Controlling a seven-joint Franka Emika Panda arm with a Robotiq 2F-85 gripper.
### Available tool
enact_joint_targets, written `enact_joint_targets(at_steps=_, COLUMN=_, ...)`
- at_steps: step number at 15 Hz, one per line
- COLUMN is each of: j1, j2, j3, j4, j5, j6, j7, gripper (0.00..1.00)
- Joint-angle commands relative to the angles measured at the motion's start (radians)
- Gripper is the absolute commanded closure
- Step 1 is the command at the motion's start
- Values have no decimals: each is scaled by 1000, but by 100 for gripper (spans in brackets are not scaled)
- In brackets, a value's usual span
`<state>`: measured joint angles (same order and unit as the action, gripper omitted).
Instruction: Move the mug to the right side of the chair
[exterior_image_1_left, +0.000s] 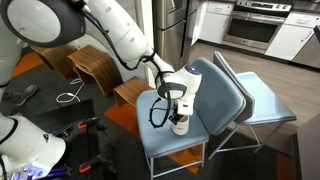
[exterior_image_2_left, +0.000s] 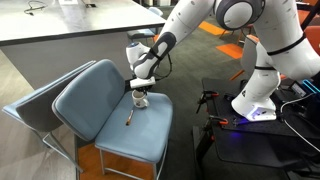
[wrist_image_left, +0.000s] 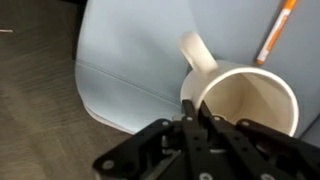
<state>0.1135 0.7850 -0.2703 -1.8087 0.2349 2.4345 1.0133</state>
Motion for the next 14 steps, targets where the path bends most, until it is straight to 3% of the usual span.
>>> enact_joint_targets(at_steps=1, j1=-45, j2=40, j3=40, j4=46, j5=10, j6=-2, j7=2, gripper=98)
enact_joint_targets(at_steps=8, j1=-64, j2=90, j3=81, j4=88, j5=19, j6=12, j7=-18, gripper=98)
enact_joint_targets(at_steps=9, j1=-66, j2=88, j3=84, j4=88, j5=24, j6=12, j7=-15, gripper=67)
enact_joint_targets(at_steps=10, j1=-71, j2=83, j3=92, j4=83, j5=30, j6=14, j7=-22, gripper=65)
enact_joint_targets(at_steps=14, j1=-58, j2=55, j3=109, j4=47, j5=28, j6=26, j7=-28, gripper=37)
